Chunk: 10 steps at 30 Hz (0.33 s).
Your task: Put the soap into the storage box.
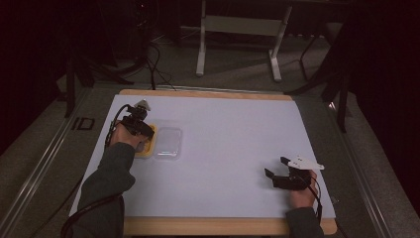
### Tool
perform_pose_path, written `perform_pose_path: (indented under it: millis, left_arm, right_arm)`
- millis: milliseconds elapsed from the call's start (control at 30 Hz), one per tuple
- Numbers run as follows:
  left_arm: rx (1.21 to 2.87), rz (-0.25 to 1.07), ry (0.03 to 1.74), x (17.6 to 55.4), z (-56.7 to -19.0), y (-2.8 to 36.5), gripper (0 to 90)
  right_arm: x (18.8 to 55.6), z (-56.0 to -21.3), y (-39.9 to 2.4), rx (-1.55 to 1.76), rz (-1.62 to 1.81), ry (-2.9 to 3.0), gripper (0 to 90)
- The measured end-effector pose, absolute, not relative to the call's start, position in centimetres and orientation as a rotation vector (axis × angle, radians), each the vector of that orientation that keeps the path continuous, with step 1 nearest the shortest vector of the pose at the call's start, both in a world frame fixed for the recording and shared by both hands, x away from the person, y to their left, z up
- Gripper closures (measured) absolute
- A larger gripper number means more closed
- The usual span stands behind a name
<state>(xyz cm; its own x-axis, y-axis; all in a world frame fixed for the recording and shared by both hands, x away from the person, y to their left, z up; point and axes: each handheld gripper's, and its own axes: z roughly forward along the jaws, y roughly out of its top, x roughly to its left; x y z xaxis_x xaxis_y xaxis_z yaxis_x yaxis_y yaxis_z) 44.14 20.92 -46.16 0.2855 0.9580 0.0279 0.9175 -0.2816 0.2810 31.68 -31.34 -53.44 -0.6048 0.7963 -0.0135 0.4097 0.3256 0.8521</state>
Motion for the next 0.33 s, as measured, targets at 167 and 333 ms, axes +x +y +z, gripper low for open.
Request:
perform_pose_path:
  millis: [167, 333]
  left_arm:
    - [2.334, 0.329, 1.599, 43.2, -45.1, 20.1, 34.9]
    - [2.307, 0.344, 1.437, 41.2, -44.9, 18.8, 34.9]
  right_arm:
    - [31.7, -53.4, -31.3, 1.064, 1.200, 2.164, 16.9]
    - [31.7, -53.4, -31.3, 1.066, 1.199, 2.166, 16.8]
